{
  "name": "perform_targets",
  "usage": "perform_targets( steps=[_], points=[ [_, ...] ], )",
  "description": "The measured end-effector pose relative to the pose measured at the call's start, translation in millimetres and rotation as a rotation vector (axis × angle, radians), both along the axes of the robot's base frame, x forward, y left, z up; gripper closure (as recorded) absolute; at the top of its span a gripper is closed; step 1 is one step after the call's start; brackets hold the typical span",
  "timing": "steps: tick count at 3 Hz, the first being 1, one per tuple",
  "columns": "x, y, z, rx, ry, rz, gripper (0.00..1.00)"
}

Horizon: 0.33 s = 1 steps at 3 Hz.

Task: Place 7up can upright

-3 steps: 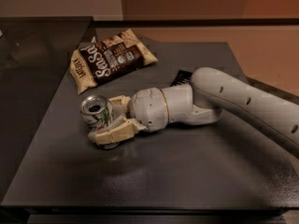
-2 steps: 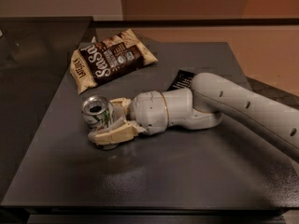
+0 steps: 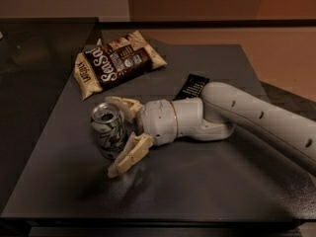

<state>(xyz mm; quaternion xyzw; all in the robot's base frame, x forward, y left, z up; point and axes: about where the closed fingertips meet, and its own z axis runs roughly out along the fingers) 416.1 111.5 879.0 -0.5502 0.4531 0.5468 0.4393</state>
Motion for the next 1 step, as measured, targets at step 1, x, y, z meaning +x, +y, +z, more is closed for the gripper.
perform_targets(
  steps=[1],
  points=[
    [0.0,0.1,0.0,0.0,0.0,0.0,0.0]
  ],
)
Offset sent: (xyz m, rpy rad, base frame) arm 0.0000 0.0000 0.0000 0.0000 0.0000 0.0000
